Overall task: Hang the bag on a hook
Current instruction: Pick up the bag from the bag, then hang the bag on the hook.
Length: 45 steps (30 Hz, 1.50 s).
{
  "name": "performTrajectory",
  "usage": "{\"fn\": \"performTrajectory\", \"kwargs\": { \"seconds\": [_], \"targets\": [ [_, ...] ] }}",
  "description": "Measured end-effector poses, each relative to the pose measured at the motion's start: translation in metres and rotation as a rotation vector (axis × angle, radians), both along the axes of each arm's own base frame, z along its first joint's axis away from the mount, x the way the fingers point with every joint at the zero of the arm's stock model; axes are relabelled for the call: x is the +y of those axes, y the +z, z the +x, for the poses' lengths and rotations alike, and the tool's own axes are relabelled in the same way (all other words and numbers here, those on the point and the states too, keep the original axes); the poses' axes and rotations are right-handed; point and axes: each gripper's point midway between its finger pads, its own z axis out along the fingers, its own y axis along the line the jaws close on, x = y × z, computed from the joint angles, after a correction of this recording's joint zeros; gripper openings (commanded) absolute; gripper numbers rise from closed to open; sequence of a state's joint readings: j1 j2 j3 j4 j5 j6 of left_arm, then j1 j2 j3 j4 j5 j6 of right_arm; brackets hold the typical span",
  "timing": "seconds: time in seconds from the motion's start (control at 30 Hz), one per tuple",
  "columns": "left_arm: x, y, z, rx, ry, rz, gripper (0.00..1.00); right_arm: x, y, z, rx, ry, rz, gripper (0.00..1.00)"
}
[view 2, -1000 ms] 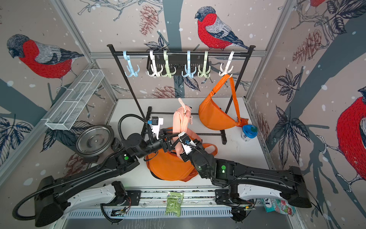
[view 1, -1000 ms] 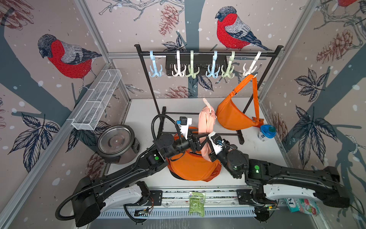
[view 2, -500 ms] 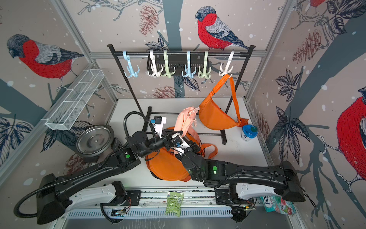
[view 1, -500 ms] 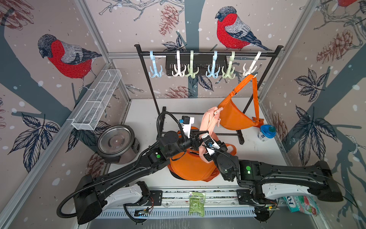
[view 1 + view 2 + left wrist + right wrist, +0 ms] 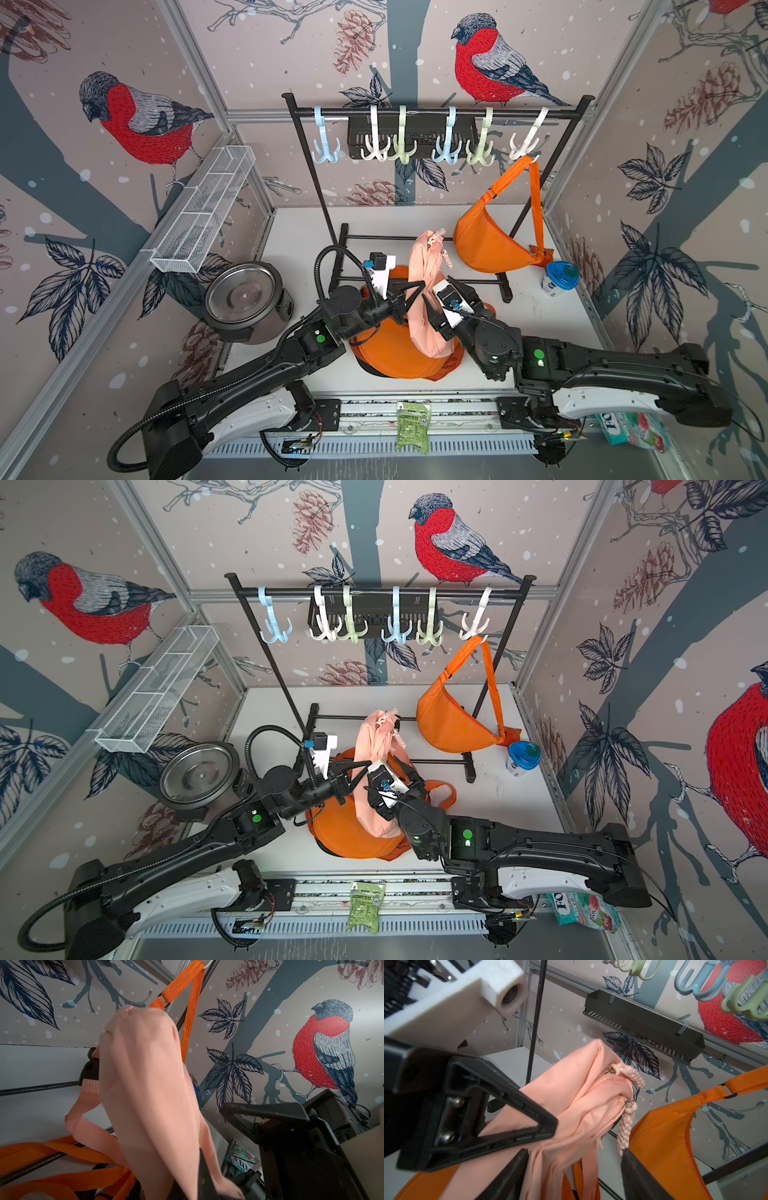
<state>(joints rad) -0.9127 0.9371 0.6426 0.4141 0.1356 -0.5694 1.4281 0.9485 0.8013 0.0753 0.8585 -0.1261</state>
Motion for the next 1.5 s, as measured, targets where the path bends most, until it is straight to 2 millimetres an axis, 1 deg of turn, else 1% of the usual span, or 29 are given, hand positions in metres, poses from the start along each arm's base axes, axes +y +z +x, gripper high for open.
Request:
{"fn": "performTrajectory", "kwargs": {
  "seconds": [0.1, 0.2, 0.3, 0.37, 0.43, 0.5, 0.57, 0.63, 0.7, 0.77, 0.9, 1.07, 1.17, 1.3, 1.4, 1.43, 1.5],
  "targets": [
    [0.012, 0.007, 0.000, -0.026, 0.007, -0.032, 0.00, -0.009, 0.006, -0.007, 0.014, 0.060, 0.066, 0.80],
    [0.020, 0.014, -0.005, -0.052, -0.008, -0.057, 0.00, -0.028, 0.016, -0.005, 0.020, 0.076, 0.163, 0.85],
    [0.026, 0.024, -0.012, -0.087, -0.031, -0.078, 0.00, -0.057, 0.023, 0.010, 0.030, 0.021, 0.268, 0.88],
    [0.028, 0.029, -0.016, -0.110, -0.047, -0.082, 0.00, -0.081, 0.028, 0.027, 0.042, -0.040, 0.343, 0.90],
    [0.028, 0.031, -0.019, -0.117, -0.065, -0.086, 0.00, -0.102, 0.027, 0.046, 0.063, -0.108, 0.397, 0.90],
    [0.028, 0.032, -0.021, -0.121, -0.072, -0.085, 0.00, -0.117, 0.017, 0.065, 0.104, -0.157, 0.417, 0.91],
    [0.027, 0.033, -0.023, -0.128, -0.085, -0.084, 0.00, -0.125, -0.005, 0.084, 0.183, -0.184, 0.418, 0.91],
    [0.027, 0.033, -0.023, -0.129, -0.089, -0.084, 0.00, -0.128, -0.033, 0.099, 0.285, -0.197, 0.414, 0.91],
    [0.026, 0.033, -0.024, -0.129, -0.095, -0.083, 0.00, -0.125, -0.061, 0.109, 0.395, -0.184, 0.407, 0.91],
    [0.025, 0.033, -0.026, -0.130, -0.107, -0.082, 0.00, -0.115, -0.089, 0.112, 0.509, -0.150, 0.387, 0.90],
    [0.025, 0.034, -0.027, -0.132, -0.110, -0.084, 0.00, -0.094, -0.124, 0.111, 0.659, -0.081, 0.356, 0.87],
    [0.025, 0.034, -0.026, -0.131, -0.110, -0.083, 0.00, -0.078, -0.168, 0.111, 0.822, -0.056, 0.306, 0.74],
    [0.026, 0.034, -0.027, -0.132, -0.110, -0.084, 0.00, -0.070, -0.188, 0.107, 0.887, -0.047, 0.275, 0.67],
    [0.028, 0.037, -0.029, -0.140, -0.110, -0.091, 0.00, -0.057, -0.206, 0.103, 0.932, -0.025, 0.241, 0.66],
    [0.030, 0.039, -0.031, -0.147, -0.109, -0.098, 0.00, -0.048, -0.218, 0.104, 0.959, -0.017, 0.217, 0.61],
    [0.031, 0.040, -0.031, -0.149, -0.109, -0.101, 0.00, -0.046, -0.222, 0.103, 0.969, -0.019, 0.207, 0.58],
    [0.032, 0.041, -0.033, -0.154, -0.109, -0.105, 0.00, -0.044, -0.228, 0.105, 0.978, -0.028, 0.192, 0.49]
  ]
}}
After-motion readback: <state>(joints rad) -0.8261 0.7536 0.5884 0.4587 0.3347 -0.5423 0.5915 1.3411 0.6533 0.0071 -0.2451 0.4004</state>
